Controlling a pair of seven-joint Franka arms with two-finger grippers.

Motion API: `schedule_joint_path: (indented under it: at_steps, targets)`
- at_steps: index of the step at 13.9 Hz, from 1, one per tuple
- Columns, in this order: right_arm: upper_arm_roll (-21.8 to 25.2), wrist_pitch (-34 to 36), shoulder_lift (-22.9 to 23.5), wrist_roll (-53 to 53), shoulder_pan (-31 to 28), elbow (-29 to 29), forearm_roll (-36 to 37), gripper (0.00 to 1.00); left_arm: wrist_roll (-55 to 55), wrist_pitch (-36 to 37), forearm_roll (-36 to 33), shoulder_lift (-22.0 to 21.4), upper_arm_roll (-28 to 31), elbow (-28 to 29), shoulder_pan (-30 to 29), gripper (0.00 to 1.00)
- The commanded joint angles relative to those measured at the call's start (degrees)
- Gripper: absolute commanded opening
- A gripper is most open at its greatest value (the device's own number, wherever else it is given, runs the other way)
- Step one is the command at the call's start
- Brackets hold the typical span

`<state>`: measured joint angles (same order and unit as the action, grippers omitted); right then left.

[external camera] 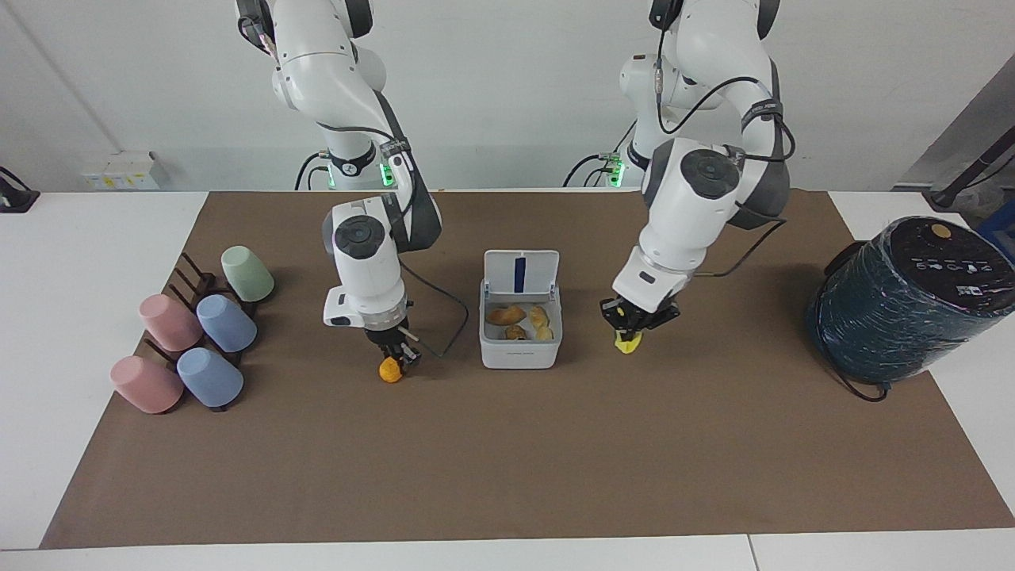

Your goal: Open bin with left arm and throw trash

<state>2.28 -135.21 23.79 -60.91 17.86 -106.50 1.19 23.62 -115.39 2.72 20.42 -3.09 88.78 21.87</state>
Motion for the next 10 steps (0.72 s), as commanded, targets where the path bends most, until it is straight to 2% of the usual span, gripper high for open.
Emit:
schedule_joint_path:
  at_steps: [1, 6, 8, 9, 10]
  targets:
    - [-0.43, -1.37, -1.55, -1.66, -0.46, -1.96, 0.57, 0.03, 6.24, -1.66, 0.79, 1.2, 0.8, -1.85, 5.27, 0.0]
    - [-0.26, -1.46, -2.16, -1.23, -0.54, -0.73, 0.57, 0.0, 10.48, -3.78, 0.97, 0.59, 0.63, -0.19, 10.47, 0.02]
    - [-0.17, -0.76, -3.3, -1.14, -0.89, 0.06, 0.57, 0.0, 10.48, -5.62, 0.97, -0.64, 0.63, 2.79, 11.35, 0.24]
    - [-0.26, -0.32, -4.0, -1.31, -0.81, 0.06, 0.48, 0.0, 10.57, -6.94, 1.06, -0.99, 0.63, 3.76, 11.7, 0.32]
    - [-0.26, -0.05, -4.88, -1.31, -0.46, -0.03, 0.48, 0.0, 10.57, -7.3, 0.97, -0.99, 0.63, 3.86, 11.88, 0.56]
